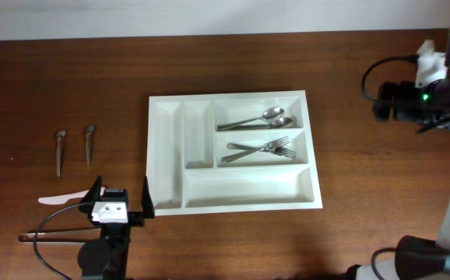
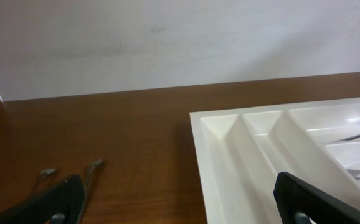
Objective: Pack container
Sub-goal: 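Release the spoon and retract the right gripper to the right side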
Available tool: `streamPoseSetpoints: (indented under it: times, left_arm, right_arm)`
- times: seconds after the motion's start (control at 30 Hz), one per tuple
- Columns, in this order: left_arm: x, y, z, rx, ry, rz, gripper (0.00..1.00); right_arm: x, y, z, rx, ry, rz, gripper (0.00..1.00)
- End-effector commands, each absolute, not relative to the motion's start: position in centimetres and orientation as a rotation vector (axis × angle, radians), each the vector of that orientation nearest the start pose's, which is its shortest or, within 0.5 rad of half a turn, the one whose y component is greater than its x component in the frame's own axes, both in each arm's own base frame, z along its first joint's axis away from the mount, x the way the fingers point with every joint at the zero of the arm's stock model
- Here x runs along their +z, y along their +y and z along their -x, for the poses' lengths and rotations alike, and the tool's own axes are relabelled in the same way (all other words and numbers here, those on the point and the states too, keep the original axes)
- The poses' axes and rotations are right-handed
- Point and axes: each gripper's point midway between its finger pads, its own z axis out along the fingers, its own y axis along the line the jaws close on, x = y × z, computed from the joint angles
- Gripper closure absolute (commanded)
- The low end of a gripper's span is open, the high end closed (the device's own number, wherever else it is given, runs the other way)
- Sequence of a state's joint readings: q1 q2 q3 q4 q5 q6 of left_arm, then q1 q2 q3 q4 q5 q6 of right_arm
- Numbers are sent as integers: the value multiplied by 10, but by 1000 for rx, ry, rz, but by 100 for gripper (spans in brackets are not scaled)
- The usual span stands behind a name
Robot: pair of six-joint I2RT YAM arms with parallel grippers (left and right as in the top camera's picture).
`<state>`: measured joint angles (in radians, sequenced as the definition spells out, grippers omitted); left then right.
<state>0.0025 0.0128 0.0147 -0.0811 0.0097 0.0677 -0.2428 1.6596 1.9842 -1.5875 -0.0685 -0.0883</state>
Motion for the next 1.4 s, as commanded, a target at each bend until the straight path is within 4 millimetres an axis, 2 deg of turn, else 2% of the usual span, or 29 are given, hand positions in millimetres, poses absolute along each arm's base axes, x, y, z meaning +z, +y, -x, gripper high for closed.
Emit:
streamPoseSetpoints:
  times: [0.0,0.2,0.33,0.4,0.53,0.67,0.83,1.1,1.23,1.37]
  left_arm:
    - [156,1,-246,70,1650,-68,1]
    - [156,1,-246,70,1650,-68,1]
    - [156,1,-246,70,1650,-68,1]
    - [156,1,-246,70,1650,-68,1]
    - [156,1,-246,70,1650,-68,1]
    - [156,1,-246,70,1650,-68,1]
    - [156,1,-246,70,1650,-67,1]
    - [158,1,-246,66,1641,-70,1]
    - [178,-17,-246,-64,1559,-99,1]
    - [183,-21,-244,-99,1558,-102,1]
  right_arm:
    - [252,-86,-320,-31,2872,-99,1]
    - [211,-98,-326,1,2898,-52,1]
    - [196,-98,-329,2,2901,-50,1]
    - [194,-104,-330,-38,2903,-53,1]
    - [196,-135,-330,-255,2893,-102,1]
    - [197,-152,-335,-276,2853,-180,1]
    - [182,-179,-336,-259,2833,-356,1]
    - [178,-185,-333,-221,2832,-415,1]
    - [178,-185,-333,-221,2832,-415,1]
    - [178,-185,-333,-221,2832,-415,1]
